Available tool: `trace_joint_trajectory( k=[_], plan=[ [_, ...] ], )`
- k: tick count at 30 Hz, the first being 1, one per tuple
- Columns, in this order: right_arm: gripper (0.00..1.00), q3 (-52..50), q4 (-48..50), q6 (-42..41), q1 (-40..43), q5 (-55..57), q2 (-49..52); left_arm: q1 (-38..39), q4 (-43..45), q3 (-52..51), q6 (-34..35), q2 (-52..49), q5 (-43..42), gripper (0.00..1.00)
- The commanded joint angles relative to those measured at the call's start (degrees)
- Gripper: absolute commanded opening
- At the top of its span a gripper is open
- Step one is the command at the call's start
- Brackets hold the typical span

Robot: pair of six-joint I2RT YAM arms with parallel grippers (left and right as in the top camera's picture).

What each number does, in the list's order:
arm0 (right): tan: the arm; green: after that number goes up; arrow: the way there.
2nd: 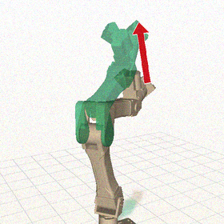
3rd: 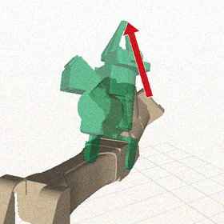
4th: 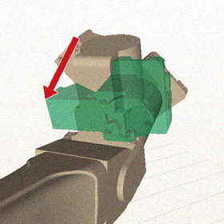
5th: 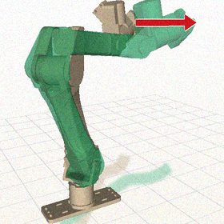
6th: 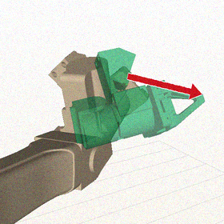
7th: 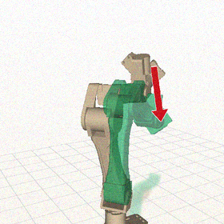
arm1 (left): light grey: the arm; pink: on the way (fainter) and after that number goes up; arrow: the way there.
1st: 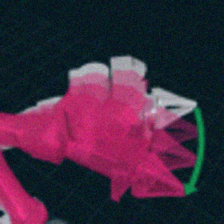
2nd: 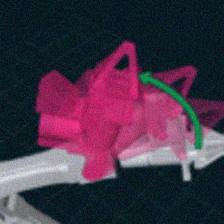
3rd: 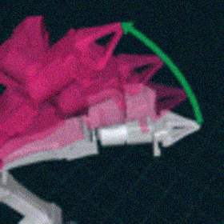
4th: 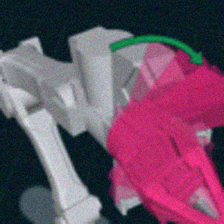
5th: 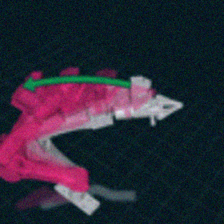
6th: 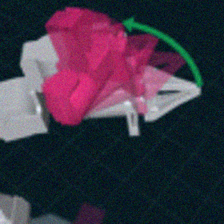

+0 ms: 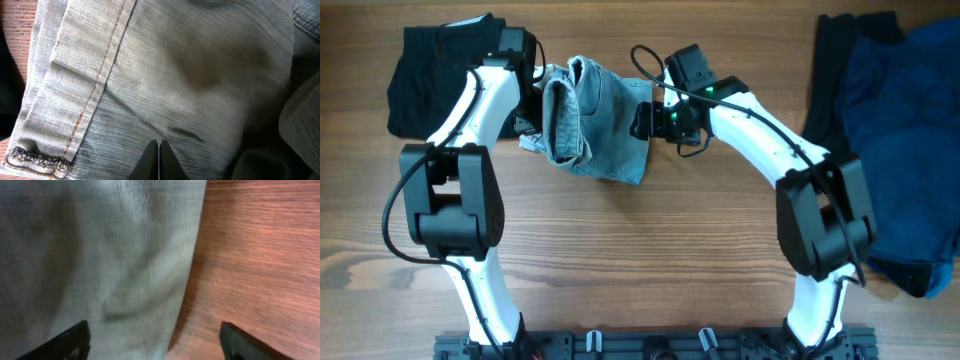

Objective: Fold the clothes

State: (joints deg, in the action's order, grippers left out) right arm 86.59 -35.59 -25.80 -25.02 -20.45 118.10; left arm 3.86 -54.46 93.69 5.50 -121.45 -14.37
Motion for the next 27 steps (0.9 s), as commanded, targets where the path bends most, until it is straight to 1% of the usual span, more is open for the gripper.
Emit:
trace_joint_trajectory(
  k=[1,2,4,11,14,15,17,20,21,25,27],
  plan=[
    [0.70,-2.0,4.0,-1.9,-0.2,-2.8,1.2,0.0,0.0,0.1,1.0,1.8,-0.1,0.04],
    [0.65,-2.4,5.1,-2.6,-0.2,-3.0,1.3,0.0,0.0,0.1,1.0,1.8,0.0,0.04],
    [0.59,-3.0,6.7,-4.1,-0.2,-3.5,1.7,0.0,0.3,0.1,1.0,1.8,-0.1,0.04],
    [0.57,-3.0,8.1,-4.5,-0.8,-4.1,4.1,0.0,0.4,0.1,1.0,1.8,-0.1,0.04],
    [0.52,-3.0,9.1,-5.6,-1.6,-4.1,5.3,0.0,0.4,0.1,1.0,1.8,-0.1,0.04],
    [0.50,-3.0,9.4,-5.7,-1.8,-4.0,5.6,0.0,0.4,0.1,1.0,1.8,-0.1,0.04],
    [0.39,-3.0,9.5,-5.7,-1.7,-4.0,5.6,0.0,0.4,0.1,1.0,1.8,-0.1,0.04],
    [0.08,-3.0,9.4,-5.9,-1.7,-2.7,5.6,0.0,0.4,0.1,1.0,1.8,0.0,0.04],
    [0.04,-3.0,9.1,-5.8,-1.7,-2.7,5.6,0.0,0.4,0.1,1.0,1.8,0.4,0.04],
    [0.04,-3.0,7.3,-5.7,-0.3,-2.7,5.6,-0.7,0.3,0.1,1.0,1.8,2.6,0.04],
    [0.04,-3.0,5.7,-3.7,2.4,-3.3,5.6,-2.5,0.2,0.1,1.0,1.8,3.3,0.04]
  ],
)
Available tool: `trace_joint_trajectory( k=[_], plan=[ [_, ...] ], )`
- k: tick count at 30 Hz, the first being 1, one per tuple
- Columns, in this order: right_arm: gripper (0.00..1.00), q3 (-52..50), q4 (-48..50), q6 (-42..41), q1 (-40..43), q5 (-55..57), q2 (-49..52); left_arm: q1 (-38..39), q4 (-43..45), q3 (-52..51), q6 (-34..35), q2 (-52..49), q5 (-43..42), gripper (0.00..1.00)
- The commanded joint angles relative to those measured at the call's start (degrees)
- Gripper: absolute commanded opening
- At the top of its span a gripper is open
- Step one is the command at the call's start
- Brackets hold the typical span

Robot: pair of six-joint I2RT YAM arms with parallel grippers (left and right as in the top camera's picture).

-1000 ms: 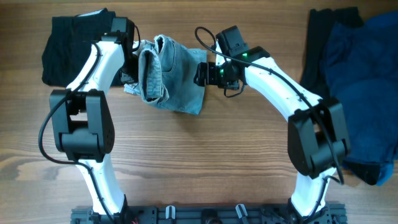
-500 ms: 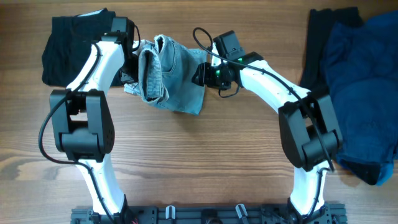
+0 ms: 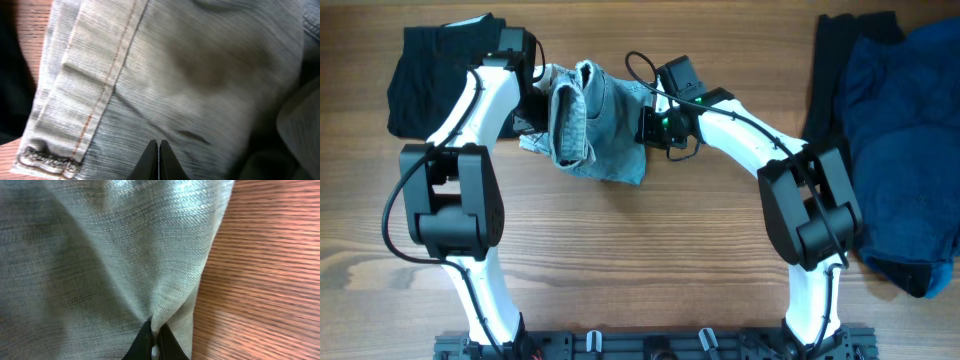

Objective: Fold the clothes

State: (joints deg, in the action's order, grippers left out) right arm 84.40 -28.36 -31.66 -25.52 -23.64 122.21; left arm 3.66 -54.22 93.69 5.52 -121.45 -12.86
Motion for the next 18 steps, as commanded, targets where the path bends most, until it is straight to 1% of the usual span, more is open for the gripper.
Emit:
trace_joint_trajectory(
  k=[1,4,5,9,12,14,15,16,17,18],
  plan=[
    [0.05,-0.8,-2.0,3.6,4.0,-0.6,1.4,-3.0,-0.1,0.1,1.0,1.8,1.9,0.08],
    [0.04,-0.8,-4.1,7.0,8.0,-2.4,1.4,-5.8,-0.1,0.1,1.0,1.8,2.1,0.27],
    [0.04,-0.8,-4.7,8.1,9.3,-3.1,1.4,-6.9,0.0,0.1,1.0,1.8,2.1,0.29],
    [0.04,-0.8,-7.7,13.7,14.3,-5.0,1.4,-10.6,0.0,0.1,1.0,1.8,2.1,0.27],
    [0.05,-0.7,-10.3,18.6,16.2,-4.7,1.4,-11.3,-0.4,0.1,1.0,1.8,2.0,0.21],
    [0.06,-0.6,-11.7,21.7,17.3,-4.8,1.4,-11.1,-0.8,0.1,1.0,1.8,1.8,0.14],
    [0.16,-0.1,-13.0,23.7,17.9,-4.7,1.3,-10.8,-1.0,0.1,1.0,1.8,1.2,0.11],
    [0.33,0.7,-14.6,25.5,18.4,-4.7,1.3,-10.2,-1.0,0.1,1.0,1.8,0.0,0.09],
    [0.43,1.6,-16.0,26.9,18.7,-4.6,0.9,-9.7,-1.0,0.1,1.0,1.8,-0.6,0.08],
    [0.50,2.5,-17.2,27.6,18.8,-3.8,0.5,-9.0,-1.0,0.1,1.0,1.8,-0.8,0.07]
  ],
)
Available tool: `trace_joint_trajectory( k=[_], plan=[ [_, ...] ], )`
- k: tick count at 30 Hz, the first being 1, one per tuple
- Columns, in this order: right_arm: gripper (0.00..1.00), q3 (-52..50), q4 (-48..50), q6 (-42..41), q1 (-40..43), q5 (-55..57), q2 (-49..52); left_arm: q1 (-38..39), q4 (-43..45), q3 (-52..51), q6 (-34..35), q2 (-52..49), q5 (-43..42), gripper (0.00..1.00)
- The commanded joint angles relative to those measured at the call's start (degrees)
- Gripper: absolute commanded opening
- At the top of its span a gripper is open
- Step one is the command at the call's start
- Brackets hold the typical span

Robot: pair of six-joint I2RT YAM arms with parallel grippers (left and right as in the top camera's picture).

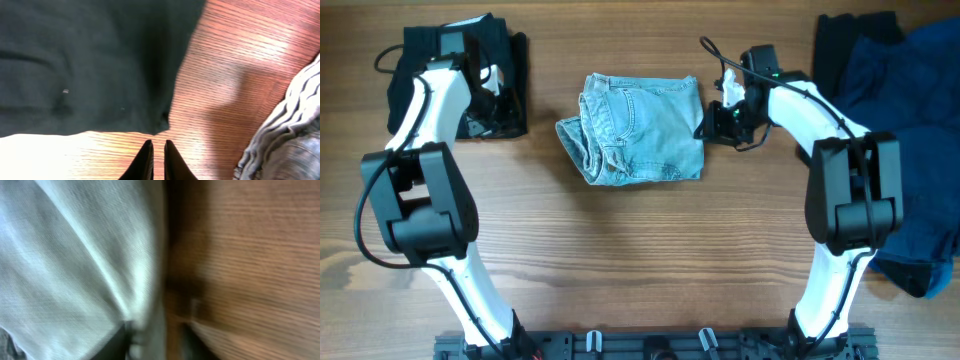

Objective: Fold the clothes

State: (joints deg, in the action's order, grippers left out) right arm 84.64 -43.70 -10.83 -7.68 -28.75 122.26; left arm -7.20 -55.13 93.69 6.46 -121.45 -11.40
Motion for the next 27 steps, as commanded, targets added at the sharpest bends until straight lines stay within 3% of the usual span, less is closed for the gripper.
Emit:
trace_joint_trajectory(
  k=[1,6,10,15,17,21,25,27],
  plan=[
    [0.55,3.6,-3.5,7.2,1.0,3.5,-0.9,2.7,-0.1,0.1,0.0,1.8,-2.3,0.06],
    [0.74,9.3,-7.9,9.8,0.1,6.3,-9.1,4.8,-0.2,0.1,0.3,1.8,-4.1,0.05],
    [0.78,9.9,-7.6,12.4,-5.4,8.3,-12.8,1.9,0.3,0.1,7.4,2.8,-7.7,0.05],
    [0.80,9.9,-5.0,12.1,-13.9,17.5,-12.7,-2.6,0.2,0.1,7.5,4.1,-16.5,0.09],
    [0.82,9.9,-2.8,7.6,-15.9,23.1,-12.7,-3.0,-0.5,0.1,4.3,4.4,-21.6,0.14],
    [0.93,9.8,-2.9,1.4,-11.5,22.4,-12.6,2.4,-3.5,0.1,-7.0,4.5,-28.0,0.31],
    [0.94,9.7,-5.4,-1.3,-5.7,21.2,-12.6,8.8,-1.4,0.0,-7.7,4.4,-26.7,0.38],
    [0.94,9.7,-6.8,-1.2,-3.7,20.9,-12.6,12.0,1.0,0.0,-5.1,4.4,-21.7,0.39]
  ],
)
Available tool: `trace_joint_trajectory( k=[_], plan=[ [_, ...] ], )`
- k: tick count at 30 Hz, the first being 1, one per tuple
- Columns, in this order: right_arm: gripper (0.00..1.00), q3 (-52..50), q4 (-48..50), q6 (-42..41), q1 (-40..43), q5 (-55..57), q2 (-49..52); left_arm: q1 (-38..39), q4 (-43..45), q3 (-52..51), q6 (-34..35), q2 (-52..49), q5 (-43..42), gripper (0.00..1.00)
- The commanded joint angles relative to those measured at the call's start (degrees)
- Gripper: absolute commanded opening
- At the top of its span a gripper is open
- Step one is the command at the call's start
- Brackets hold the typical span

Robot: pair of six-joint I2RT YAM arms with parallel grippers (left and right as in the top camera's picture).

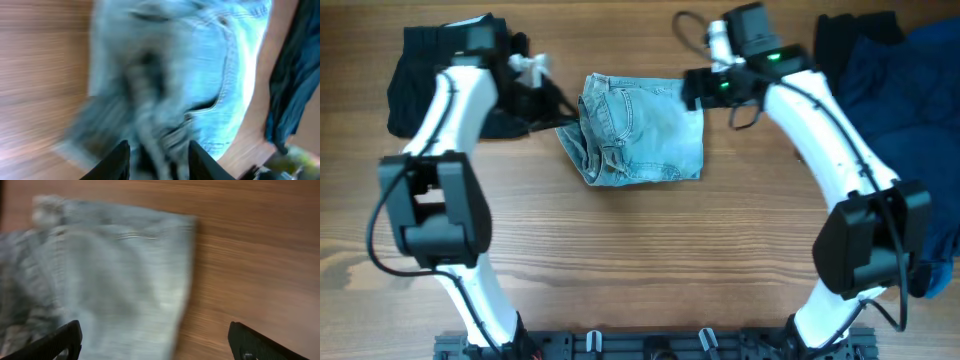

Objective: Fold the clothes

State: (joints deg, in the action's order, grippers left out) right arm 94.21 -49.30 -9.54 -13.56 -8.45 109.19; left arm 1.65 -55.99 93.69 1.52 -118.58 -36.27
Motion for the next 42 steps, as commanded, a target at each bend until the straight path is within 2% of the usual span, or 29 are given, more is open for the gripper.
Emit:
trace_joint_trajectory(
  k=[1,6,9,13,16,22,26,31,37,41,42],
  plan=[
    [0.94,0.2,-1.6,-2.4,2.9,0.5,0.5,4.4,2.5,0.0,1.3,1.6,5.7,0.39],
    [0.94,0.2,-2.1,-2.4,4.2,0.6,0.5,7.3,1.3,0.0,5.3,1.6,15.2,0.36],
    [0.94,0.2,-1.9,-2.0,4.2,0.6,0.5,6.6,0.4,0.1,5.4,1.8,15.8,0.34],
    [0.95,0.2,-1.9,-1.0,4.2,0.6,0.5,5.2,-2.4,0.1,5.6,4.2,16.2,0.38],
    [0.95,0.2,-1.5,-1.0,4.2,0.6,0.5,5.0,-4.5,0.0,5.6,5.0,17.3,0.46],
    [0.95,0.2,-1.6,-1.0,4.2,0.6,0.5,5.6,-5.7,-1.6,5.6,4.0,17.5,0.48],
    [0.95,0.2,-1.6,-1.0,4.2,0.5,0.5,5.6,-3.0,-5.3,5.8,4.0,17.5,0.50],
    [0.95,0.2,-1.7,-1.0,4.2,0.6,0.5,5.8,6.9,-9.0,10.8,4.0,17.5,0.49],
    [0.96,0.2,-1.8,-0.9,4.2,0.6,0.5,7.2,13.9,-9.3,14.4,4.0,17.5,0.34],
    [0.96,0.2,-1.8,-0.9,4.2,0.6,0.5,9.4,16.0,-9.3,14.4,4.0,17.5,0.04],
    [0.96,0.2,-1.8,-0.9,4.2,0.6,0.5,9.5,16.7,-9.3,14.4,4.0,17.5,0.04]
  ],
)
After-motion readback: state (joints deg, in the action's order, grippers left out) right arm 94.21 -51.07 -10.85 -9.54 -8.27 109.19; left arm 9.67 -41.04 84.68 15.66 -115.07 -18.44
